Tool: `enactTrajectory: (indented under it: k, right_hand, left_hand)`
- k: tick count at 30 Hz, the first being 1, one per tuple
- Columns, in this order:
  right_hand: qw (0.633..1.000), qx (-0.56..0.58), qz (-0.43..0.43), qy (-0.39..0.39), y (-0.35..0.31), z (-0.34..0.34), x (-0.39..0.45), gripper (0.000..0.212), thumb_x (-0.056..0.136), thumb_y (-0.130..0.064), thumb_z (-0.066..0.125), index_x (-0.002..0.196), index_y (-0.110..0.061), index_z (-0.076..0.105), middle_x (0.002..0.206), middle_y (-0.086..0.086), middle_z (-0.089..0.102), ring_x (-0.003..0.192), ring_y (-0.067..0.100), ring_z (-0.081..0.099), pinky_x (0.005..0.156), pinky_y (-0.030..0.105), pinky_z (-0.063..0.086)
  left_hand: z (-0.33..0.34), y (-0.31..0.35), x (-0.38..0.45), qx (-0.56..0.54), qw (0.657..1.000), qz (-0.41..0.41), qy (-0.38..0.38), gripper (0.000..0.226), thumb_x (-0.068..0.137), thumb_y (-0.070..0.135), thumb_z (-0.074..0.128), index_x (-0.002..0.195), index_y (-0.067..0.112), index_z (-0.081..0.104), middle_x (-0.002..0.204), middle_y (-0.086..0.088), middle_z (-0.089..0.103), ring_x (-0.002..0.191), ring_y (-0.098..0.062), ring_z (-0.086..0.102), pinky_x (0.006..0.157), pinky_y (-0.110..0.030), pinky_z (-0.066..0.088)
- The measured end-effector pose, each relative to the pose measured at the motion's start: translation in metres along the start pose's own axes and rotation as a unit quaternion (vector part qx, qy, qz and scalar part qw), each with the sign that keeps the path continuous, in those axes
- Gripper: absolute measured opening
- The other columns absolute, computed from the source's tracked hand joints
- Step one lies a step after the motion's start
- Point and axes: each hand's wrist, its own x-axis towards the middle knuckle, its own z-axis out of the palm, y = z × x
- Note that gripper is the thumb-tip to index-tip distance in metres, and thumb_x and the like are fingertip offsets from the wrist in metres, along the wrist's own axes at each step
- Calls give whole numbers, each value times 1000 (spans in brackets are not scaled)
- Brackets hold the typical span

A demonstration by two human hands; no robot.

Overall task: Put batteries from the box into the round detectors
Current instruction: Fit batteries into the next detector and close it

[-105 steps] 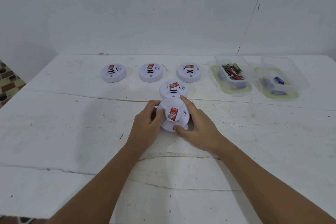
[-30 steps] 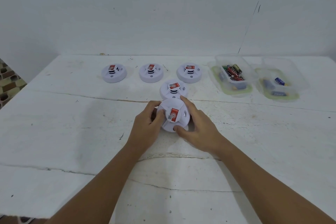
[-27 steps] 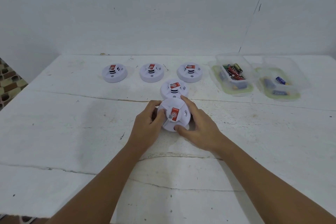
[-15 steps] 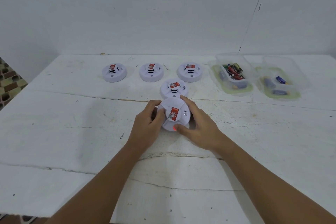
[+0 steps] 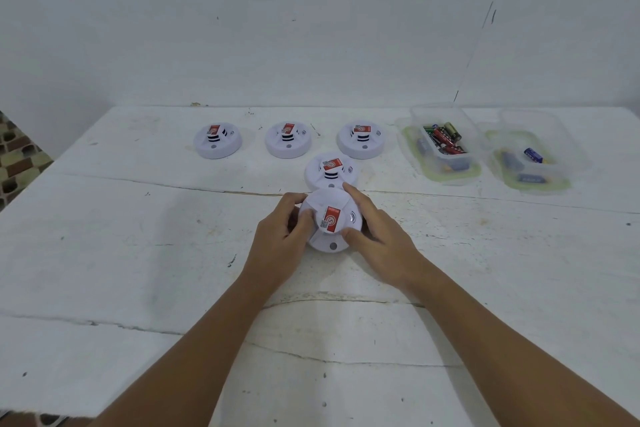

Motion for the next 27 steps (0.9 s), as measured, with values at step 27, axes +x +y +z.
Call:
enactTrajectory:
  k: [27]
  right_hand:
    - [1000,-2,8,4,-9,-2,-4,65,101,-33,50,158,-49,24,108,1,70,96,20,64,88,51,53]
  left_hand:
    - [0,-2,1,13,1000,6,2,18,107,31,51,119,29,64,91,2,72,81,-13,66,62,-17,50]
